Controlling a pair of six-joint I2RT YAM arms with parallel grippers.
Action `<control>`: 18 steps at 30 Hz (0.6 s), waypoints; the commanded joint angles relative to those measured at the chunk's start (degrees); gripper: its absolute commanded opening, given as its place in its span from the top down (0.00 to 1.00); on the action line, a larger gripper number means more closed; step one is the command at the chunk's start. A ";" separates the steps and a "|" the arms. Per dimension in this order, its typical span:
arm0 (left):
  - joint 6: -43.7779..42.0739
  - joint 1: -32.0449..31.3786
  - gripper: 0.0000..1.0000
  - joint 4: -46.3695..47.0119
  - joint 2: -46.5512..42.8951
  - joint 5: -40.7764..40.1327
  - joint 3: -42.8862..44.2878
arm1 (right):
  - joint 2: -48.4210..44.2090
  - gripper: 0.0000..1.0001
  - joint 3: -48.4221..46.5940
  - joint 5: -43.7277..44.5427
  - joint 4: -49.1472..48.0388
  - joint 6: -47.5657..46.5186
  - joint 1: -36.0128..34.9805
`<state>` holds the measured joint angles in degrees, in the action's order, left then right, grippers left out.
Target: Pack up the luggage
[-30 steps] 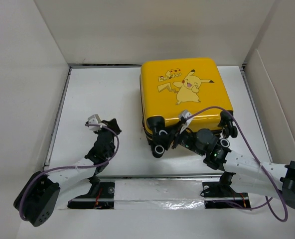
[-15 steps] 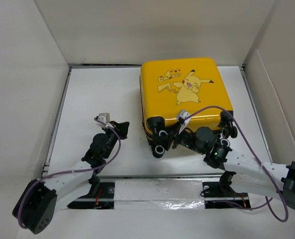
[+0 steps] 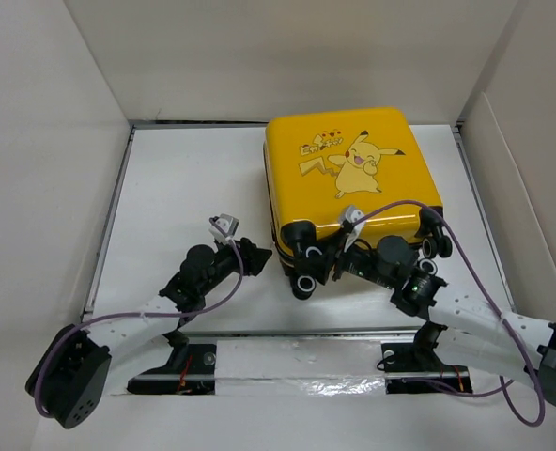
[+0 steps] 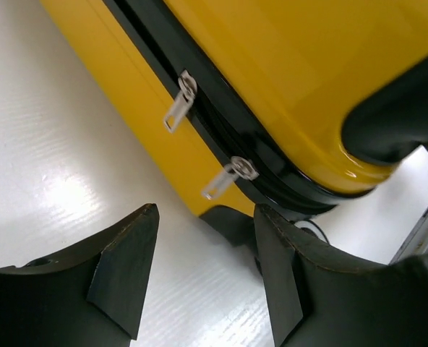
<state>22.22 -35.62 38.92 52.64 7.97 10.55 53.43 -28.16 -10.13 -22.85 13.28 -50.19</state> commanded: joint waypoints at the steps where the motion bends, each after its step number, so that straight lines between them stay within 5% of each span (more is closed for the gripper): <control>1: -4.29 -0.07 0.48 2.91 2.55 2.31 4.22 | -5.25 0.83 -1.72 1.78 2.89 -2.38 2.73; 10: -6.66 -1.47 0.47 6.26 9.22 12.34 6.76 | -23.18 0.83 1.53 3.98 19.75 -4.49 9.49; 18: -8.68 -2.61 0.48 6.52 13.18 13.38 11.24 | -25.48 0.85 1.62 0.73 22.15 -5.72 15.47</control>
<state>15.38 -37.74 41.39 65.08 18.76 17.85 28.51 -25.39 -14.46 2.00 10.66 -38.24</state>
